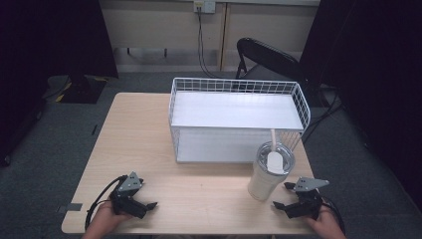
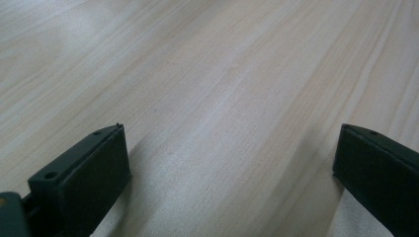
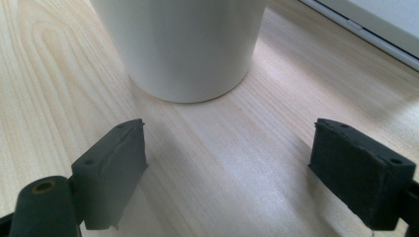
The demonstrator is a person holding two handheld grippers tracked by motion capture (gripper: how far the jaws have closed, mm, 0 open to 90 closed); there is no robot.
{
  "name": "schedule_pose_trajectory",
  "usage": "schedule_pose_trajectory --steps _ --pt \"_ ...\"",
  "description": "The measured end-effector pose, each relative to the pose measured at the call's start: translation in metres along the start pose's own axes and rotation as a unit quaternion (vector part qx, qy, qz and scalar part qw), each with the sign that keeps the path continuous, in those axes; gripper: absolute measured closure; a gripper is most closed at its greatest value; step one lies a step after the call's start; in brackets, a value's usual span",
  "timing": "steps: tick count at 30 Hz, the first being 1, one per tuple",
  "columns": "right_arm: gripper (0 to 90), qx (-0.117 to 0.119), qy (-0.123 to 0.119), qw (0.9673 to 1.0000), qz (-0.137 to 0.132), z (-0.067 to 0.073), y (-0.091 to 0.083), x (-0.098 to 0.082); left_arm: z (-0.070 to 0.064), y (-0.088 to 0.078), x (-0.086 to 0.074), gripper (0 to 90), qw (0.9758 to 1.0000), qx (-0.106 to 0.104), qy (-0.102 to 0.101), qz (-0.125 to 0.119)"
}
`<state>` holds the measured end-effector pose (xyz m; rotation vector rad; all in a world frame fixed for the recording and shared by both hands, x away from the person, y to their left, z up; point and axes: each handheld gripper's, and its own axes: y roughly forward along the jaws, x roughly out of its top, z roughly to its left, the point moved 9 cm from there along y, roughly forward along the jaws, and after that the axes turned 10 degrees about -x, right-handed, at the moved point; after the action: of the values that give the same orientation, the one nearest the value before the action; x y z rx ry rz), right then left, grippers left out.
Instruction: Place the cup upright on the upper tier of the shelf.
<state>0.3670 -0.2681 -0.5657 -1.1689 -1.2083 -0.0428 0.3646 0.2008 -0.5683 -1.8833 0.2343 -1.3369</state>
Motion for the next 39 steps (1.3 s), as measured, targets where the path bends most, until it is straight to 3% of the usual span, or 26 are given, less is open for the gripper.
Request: schedule_pose_trajectory --steps 13,19,22,26,31,39 --pt "13.2 -0.004 0.008 1.0000 0.001 -0.003 -0.004 -0.004 0.001 0.000 0.000 0.1 1.0000 -0.002 0.000 0.000" --pt "16.5 0.012 0.009 0.9999 0.004 -0.003 -0.010 -0.005 0.001 0.000 0.000 0.1 1.0000 -0.002 0.001 0.000" --pt "16.4 0.032 0.030 0.9987 -0.025 -0.001 -0.019 0.006 0.001 0.000 0.000 0.1 1.0000 -0.002 0.000 0.000" --pt "14.3 0.037 0.056 0.9963 -0.054 -0.003 -0.027 0.018 0.001 0.000 0.000 0.1 1.0000 -0.002 0.000 0.000" --pt "14.2 0.025 0.051 0.9964 -0.064 -0.003 -0.030 0.027 0.001 0.000 0.000 0.1 1.0000 -0.002 0.000 0.000" --pt "14.2 0.044 0.029 0.9955 -0.078 0.010 -0.033 0.045 0.001 0.000 0.000 0.1 1.0000 -0.002 0.000 0.000"
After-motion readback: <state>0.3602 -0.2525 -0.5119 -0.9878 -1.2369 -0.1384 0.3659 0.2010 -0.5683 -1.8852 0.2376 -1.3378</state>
